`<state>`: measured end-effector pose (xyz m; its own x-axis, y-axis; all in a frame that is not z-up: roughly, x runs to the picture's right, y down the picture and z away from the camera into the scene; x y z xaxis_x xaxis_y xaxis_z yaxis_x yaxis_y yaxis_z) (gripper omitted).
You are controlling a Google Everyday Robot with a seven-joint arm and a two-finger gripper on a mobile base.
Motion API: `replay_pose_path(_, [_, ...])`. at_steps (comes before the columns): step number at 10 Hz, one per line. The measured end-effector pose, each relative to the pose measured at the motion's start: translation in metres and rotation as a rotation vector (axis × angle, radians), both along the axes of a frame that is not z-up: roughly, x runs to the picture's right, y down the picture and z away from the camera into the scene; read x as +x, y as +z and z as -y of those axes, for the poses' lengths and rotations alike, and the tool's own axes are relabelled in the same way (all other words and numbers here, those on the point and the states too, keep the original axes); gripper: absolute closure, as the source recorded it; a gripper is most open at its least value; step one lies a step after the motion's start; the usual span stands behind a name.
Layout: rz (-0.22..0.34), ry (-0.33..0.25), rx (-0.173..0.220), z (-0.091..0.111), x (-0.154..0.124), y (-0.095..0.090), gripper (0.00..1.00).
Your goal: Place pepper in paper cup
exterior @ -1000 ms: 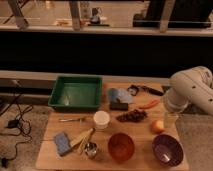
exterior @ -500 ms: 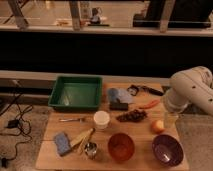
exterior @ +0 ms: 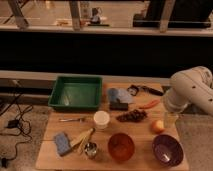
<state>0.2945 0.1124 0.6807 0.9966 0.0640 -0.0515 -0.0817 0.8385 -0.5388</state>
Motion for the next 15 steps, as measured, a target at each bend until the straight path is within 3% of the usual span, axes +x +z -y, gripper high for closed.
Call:
replay_pose_path(11, [0.0,0.002,0.002,0.001,0.0,0.0,0.2])
replay_pose_path(15, [0.025,-0.024,0.039,0.01,-0.003,0.008,0.2])
